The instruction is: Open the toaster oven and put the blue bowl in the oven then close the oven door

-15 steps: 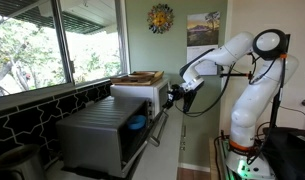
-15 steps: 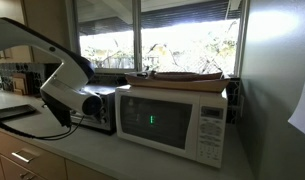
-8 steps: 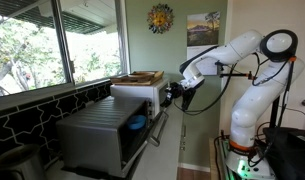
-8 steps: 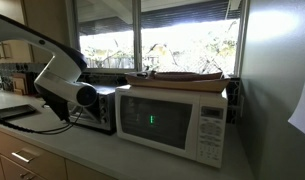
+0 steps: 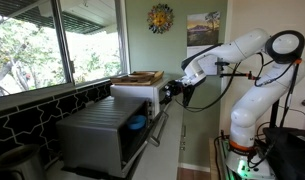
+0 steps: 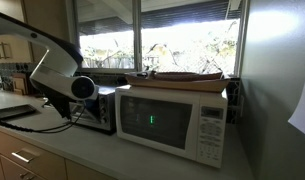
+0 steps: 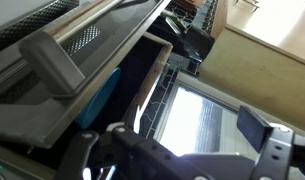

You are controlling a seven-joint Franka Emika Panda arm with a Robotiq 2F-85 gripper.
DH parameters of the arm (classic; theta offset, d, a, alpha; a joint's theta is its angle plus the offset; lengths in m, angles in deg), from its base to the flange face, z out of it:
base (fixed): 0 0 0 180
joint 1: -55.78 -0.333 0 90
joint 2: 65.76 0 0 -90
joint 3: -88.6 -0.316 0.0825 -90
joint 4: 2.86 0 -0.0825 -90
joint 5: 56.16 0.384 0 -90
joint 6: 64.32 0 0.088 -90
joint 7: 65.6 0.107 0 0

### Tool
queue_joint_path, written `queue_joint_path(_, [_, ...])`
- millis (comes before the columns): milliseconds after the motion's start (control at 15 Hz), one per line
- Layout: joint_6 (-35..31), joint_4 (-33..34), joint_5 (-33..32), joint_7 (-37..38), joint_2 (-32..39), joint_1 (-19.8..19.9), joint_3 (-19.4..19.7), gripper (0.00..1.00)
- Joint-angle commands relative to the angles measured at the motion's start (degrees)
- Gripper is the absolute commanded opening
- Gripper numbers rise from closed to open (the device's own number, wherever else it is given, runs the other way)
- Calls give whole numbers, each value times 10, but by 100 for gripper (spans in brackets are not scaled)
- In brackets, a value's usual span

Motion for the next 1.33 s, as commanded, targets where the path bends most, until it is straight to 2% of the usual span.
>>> queue_joint_path(0, [-32, -10, -17, 32, -26, 18, 14, 100])
queue_joint_path(267, [-65, -7, -38, 61, -23, 35, 22, 100])
queue_joint_path(533, [-62, -3, -84, 99, -11, 36, 33, 100])
queue_joint_path(867, [-46, -2, -141, 150, 1, 24, 36, 100])
queue_joint_path(1267, [-31, -6, -143, 164, 22, -5, 37, 100])
